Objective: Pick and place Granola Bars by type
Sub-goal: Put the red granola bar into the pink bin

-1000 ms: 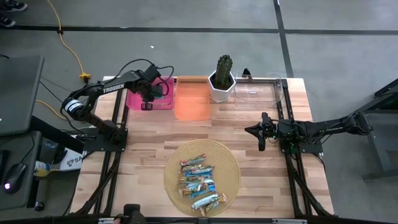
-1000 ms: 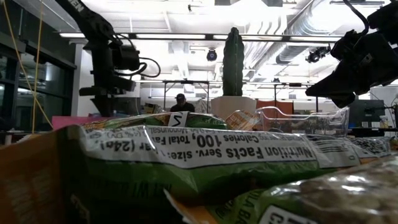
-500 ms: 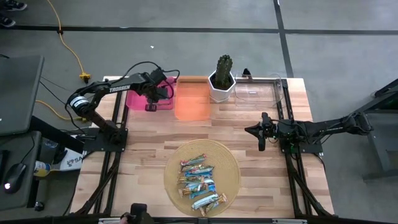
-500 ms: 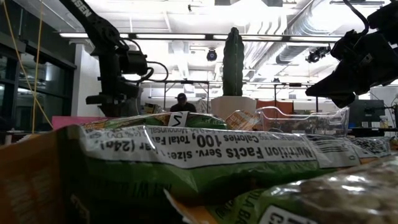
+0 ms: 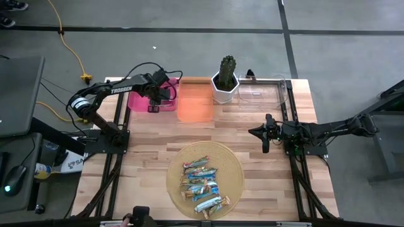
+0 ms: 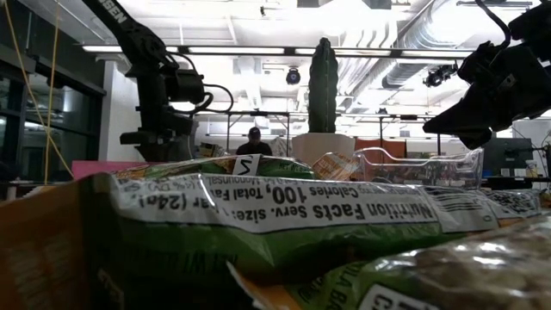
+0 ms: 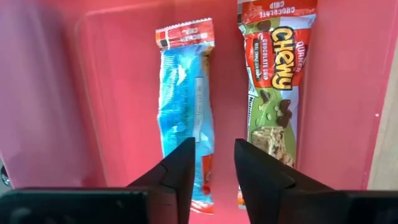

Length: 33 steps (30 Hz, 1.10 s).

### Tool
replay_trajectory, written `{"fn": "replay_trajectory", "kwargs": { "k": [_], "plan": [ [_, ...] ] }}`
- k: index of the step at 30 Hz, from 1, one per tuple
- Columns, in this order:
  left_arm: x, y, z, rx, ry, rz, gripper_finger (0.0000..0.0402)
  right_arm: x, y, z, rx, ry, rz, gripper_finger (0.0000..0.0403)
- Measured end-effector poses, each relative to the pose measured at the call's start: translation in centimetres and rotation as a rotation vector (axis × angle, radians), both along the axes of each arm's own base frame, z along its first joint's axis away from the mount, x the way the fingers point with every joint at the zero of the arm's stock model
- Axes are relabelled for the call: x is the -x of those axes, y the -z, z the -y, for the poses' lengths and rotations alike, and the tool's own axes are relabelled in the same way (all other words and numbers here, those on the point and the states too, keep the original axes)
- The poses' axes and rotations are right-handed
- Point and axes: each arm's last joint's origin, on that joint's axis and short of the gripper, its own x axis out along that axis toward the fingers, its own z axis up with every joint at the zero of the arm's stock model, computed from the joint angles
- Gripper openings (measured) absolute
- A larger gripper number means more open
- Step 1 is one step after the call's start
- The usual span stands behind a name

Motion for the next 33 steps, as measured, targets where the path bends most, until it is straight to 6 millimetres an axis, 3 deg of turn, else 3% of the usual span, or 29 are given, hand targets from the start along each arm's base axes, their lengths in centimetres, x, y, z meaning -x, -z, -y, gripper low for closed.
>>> {"fn": "replay_trajectory", "kwargs": {
  "k": [7, 14, 24, 33],
  "plan": [
    [0.1, -0.4, 0.0, -0.005, -0.047, 0.016, 0.0134, 0.0, 0.0, 0.0, 0.0, 0.0, 0.0, 0.0],
    [-0.2, -3.8, 0.0, -0.016, -0.151, 0.173, 0.0134, 0.0, 0.0, 0.0, 0.001, 0.0, 0.0, 0.0],
    [0.2, -9.8, 2.6, 0.41, -0.12, 0.563, 0.0134, 0.0, 0.0, 0.0, 0.001, 0.0, 0.0, 0.0],
    [0.6, -13.3, 5.5, 0.619, -0.135, 0.707, 0.0134, 0.0, 0.0, 0.0, 0.001, 0.0, 0.0, 0.0]
  ]
}}
